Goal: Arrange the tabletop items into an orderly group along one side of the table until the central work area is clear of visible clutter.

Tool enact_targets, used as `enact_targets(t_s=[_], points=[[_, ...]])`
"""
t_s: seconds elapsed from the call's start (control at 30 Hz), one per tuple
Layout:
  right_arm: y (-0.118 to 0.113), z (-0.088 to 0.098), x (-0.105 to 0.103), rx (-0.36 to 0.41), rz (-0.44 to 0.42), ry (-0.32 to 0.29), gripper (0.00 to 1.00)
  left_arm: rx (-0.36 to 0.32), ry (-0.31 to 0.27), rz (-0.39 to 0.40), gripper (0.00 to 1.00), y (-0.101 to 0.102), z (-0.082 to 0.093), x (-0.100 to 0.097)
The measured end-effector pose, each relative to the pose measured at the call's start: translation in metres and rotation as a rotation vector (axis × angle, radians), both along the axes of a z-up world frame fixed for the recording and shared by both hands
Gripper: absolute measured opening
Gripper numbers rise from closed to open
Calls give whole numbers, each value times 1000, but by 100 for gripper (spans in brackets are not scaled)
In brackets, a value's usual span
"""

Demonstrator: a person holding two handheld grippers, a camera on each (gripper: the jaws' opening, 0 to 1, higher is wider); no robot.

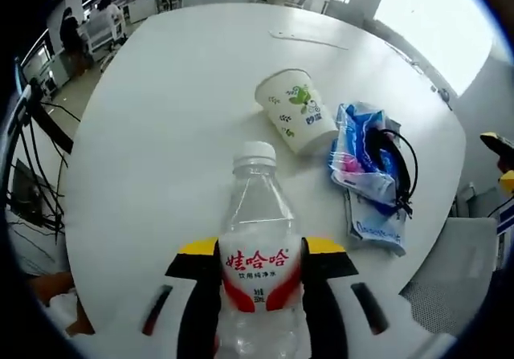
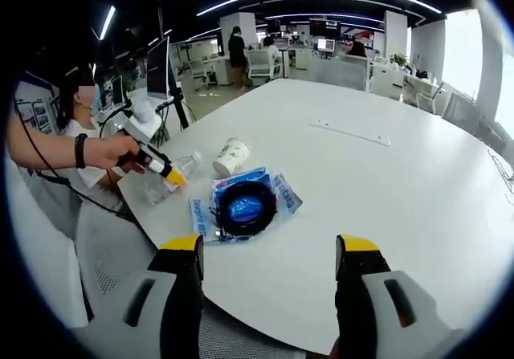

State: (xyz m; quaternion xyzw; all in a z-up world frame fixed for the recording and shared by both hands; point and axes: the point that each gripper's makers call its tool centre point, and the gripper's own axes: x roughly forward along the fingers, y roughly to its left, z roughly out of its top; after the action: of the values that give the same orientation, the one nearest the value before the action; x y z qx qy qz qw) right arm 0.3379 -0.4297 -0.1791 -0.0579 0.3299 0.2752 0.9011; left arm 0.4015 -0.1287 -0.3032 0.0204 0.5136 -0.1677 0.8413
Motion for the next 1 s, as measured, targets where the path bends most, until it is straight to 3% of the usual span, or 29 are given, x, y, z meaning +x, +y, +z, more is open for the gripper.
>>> enact_targets(t_s=[0.5,1.0], points=[[11,0,3,18,26,1,66,49,-94,15,37,18,29,9],[18,-2,2,26,46,8,66,37,-142,43,37,21,44,10]])
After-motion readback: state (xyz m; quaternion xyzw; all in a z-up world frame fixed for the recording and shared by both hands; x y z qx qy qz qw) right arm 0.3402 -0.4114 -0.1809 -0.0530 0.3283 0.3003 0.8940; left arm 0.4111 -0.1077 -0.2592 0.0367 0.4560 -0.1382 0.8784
